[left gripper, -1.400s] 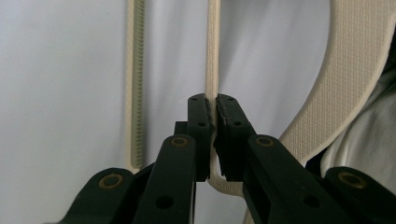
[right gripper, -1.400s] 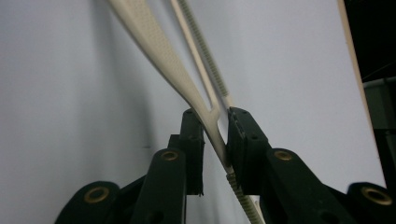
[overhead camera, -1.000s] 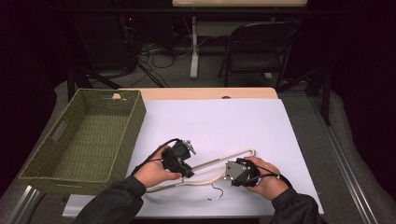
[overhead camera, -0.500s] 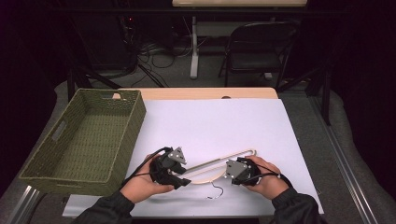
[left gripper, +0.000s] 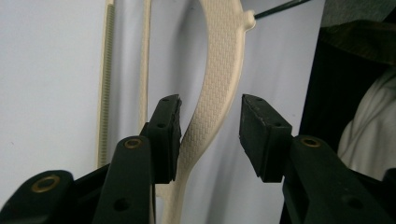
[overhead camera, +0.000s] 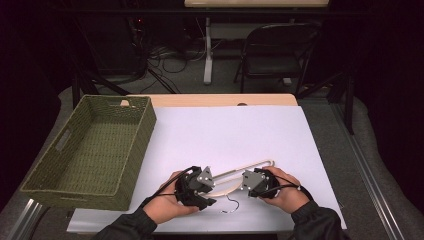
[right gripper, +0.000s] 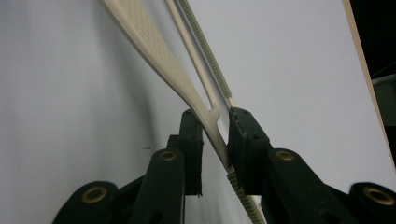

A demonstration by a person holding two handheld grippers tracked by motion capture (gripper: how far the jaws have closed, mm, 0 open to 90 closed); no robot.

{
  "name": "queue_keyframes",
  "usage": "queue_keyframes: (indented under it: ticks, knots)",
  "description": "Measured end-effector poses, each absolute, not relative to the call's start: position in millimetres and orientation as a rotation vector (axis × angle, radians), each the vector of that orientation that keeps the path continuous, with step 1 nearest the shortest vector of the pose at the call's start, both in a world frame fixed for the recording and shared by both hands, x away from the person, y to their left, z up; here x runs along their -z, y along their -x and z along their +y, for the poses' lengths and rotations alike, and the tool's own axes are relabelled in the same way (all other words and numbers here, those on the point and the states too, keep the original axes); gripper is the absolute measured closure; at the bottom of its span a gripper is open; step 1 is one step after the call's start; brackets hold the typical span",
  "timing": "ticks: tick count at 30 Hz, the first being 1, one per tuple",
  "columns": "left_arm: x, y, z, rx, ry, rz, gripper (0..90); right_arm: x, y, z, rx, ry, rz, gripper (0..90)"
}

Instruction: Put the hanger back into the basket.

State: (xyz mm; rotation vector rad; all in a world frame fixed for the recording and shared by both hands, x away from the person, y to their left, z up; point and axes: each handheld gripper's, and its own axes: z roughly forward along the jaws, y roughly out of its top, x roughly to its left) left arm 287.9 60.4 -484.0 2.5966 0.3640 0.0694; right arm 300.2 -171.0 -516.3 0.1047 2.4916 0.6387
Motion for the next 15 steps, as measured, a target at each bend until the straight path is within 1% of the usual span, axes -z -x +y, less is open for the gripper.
queue_keyframes:
  ticks: [4,5,6,7,15]
  knots:
    - [489.2,-286.5,57.3,-0.111,-2.605,0.358,61.7,514.8,-299.8,-171.2,-0.609,-0.107,2.517,74.8]
    - [489.9,-286.1,56.7,-0.123,-2.604,0.358,64.5,516.7,-299.4,-171.1,-0.639,-0.126,2.498,74.8]
    - [490.3,-285.8,56.5,-0.139,-2.603,0.353,64.5,516.7,-299.4,-171.1,-0.639,-0.126,2.498,74.8]
    - [490.5,-285.5,56.3,-0.154,-2.603,0.348,68.0,515.6,-301.1,-171.3,-0.639,-0.101,2.497,74.7]
    - [486.9,-288.0,58.6,-0.183,-2.585,0.341,71.6,510.8,-302.0,-173.8,-0.647,-0.144,2.500,74.6]
